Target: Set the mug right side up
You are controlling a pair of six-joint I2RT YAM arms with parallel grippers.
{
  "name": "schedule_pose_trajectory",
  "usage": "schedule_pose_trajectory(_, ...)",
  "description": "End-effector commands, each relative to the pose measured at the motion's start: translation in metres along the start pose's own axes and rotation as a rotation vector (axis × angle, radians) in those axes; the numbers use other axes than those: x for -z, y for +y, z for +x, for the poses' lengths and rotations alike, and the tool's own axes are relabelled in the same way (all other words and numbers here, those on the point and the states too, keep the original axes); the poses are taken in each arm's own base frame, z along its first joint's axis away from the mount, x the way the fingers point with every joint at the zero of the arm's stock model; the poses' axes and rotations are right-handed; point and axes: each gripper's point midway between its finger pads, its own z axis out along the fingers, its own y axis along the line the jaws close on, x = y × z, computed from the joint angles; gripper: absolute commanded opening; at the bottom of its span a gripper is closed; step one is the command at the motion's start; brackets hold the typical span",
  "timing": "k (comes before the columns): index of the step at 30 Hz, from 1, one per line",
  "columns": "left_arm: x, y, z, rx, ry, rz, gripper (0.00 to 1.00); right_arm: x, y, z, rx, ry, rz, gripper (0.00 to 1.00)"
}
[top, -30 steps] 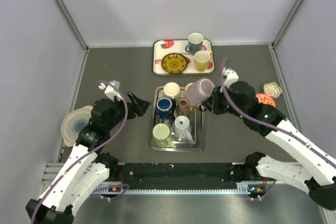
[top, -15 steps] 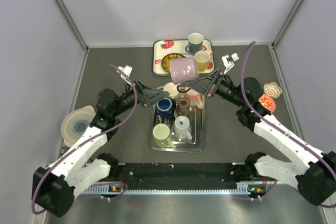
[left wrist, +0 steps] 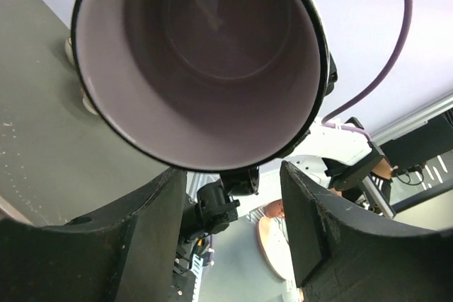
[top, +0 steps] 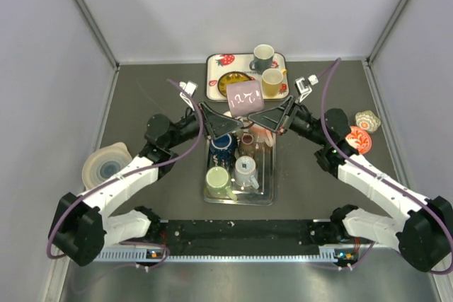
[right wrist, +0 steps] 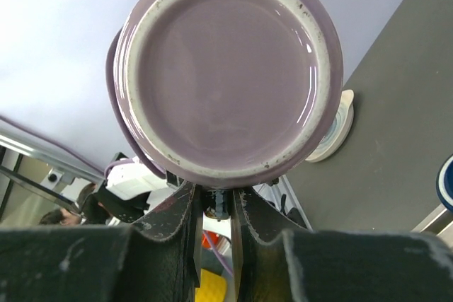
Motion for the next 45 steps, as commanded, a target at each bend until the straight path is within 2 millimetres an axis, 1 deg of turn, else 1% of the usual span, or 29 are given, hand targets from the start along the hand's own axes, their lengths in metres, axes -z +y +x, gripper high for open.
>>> schedule_pose_trajectory(1,-0.010,-0.039,-0.019,-0.055,-0.060,0.143,0.60,0.002,0.042,-0.010,0.094,-0.042,-0.154,0.00)
schedule_pose_trajectory(4,-0.013,-0.044,-0.022,-0.028,-0.087,0.170,0.57,0.001,0.037,-0.004,0.109,-0.030,-0.140,0.00)
schedule_pose_trajectory(5,-0.014,-0.044,-0.023,-0.024,-0.092,0.174,0.56,0.001,0.033,-0.002,0.106,-0.025,-0.123,0.00)
schedule_pose_trajectory(10,-0.019,-0.048,-0.023,-0.015,-0.095,0.194,0.45,-0.001,0.026,0.009,0.135,0.005,-0.099,0.00)
schedule_pose_trajectory(15,-0.021,-0.057,-0.026,-0.006,-0.101,0.229,0.38,-0.002,0.013,0.023,0.148,0.048,-0.053,0.00)
schedule_pose_trajectory(16,-0.021,-0.059,-0.026,-0.003,-0.100,0.236,0.33,-0.001,0.010,0.026,0.151,0.052,-0.046,0.00)
schedule_pose_trajectory(21,-0.020,-0.068,-0.026,-0.008,-0.100,0.281,0.24,0.001,0.005,0.033,0.144,0.079,-0.045,0.00)
schedule_pose_trajectory(22,-0.019,-0.071,-0.027,-0.002,-0.100,0.295,0.19,0.001,0.003,0.035,0.140,0.086,-0.044,0.00)
schedule_pose_trajectory(23,-0.019,-0.071,-0.026,0.000,-0.098,0.303,0.00,0.002,0.004,0.036,0.141,0.093,-0.050,0.00)
schedule_pose_trajectory(26,-0.018,-0.076,-0.026,0.006,-0.095,0.335,0.00,0.004,0.004,0.040,0.139,0.105,-0.054,0.00)
schedule_pose_trajectory(28,-0.018,-0.072,-0.025,0.005,-0.093,0.314,0.00,0.006,0.006,0.040,0.154,0.110,-0.054,0.00)
schedule_pose_trajectory(29,-0.016,-0.071,-0.024,0.002,-0.097,0.295,0.00,0.008,0.002,0.043,0.148,0.122,-0.028,0.00)
schedule_pose_trajectory(30,-0.018,-0.058,-0.022,0.026,-0.091,0.228,0.00,0.009,0.000,0.042,0.178,0.127,-0.012,0.00)
schedule_pose_trajectory(31,-0.019,-0.048,-0.024,0.001,-0.114,0.175,0.00,0.008,0.003,0.038,0.199,0.123,-0.004,0.00)
schedule_pose_trajectory(32,-0.014,-0.052,-0.026,-0.025,-0.127,0.156,0.00,0.011,-0.006,0.043,0.186,0.147,0.044,0.04)
schedule_pose_trajectory(33,-0.014,-0.047,-0.027,-0.084,-0.135,0.127,0.00,0.012,-0.004,0.042,0.222,0.148,0.046,0.13)
schedule_pose_trajectory(34,-0.013,-0.035,-0.022,-0.077,-0.116,0.062,0.00,0.012,0.000,0.039,0.236,0.147,0.049,0.18)
schedule_pose_trajectory(35,-0.010,-0.040,-0.028,-0.110,-0.135,0.053,0.00,0.014,-0.004,0.041,0.233,0.157,0.070,0.22)
schedule_pose_trajectory(36,-0.009,-0.037,-0.028,-0.150,-0.137,0.030,0.00,0.014,0.000,0.038,0.254,0.153,0.069,0.30)
schedule_pose_trajectory(37,-0.006,-0.038,-0.029,-0.165,-0.144,0.019,0.00,0.013,-0.001,0.037,0.257,0.151,0.078,0.32)
schedule_pose_trajectory(39,-0.004,-0.035,-0.032,-0.202,-0.166,-0.007,0.00,0.014,-0.003,0.037,0.263,0.156,0.089,0.36)
schedule_pose_trajectory(40,-0.002,-0.037,-0.033,-0.214,-0.170,-0.010,0.00,0.012,0.000,0.035,0.270,0.153,0.086,0.37)
schedule_pose_trajectory(41,-0.001,-0.034,-0.034,-0.220,-0.179,-0.026,0.00,0.011,0.000,0.035,0.268,0.154,0.085,0.39)
schedule_pose_trajectory(44,0.004,-0.031,-0.037,-0.268,-0.185,-0.070,0.00,0.011,-0.001,0.034,0.272,0.158,0.097,0.43)
schedule_pose_trajectory(45,0.006,-0.029,-0.042,-0.302,-0.209,-0.098,0.00,0.011,0.001,0.033,0.281,0.155,0.096,0.43)
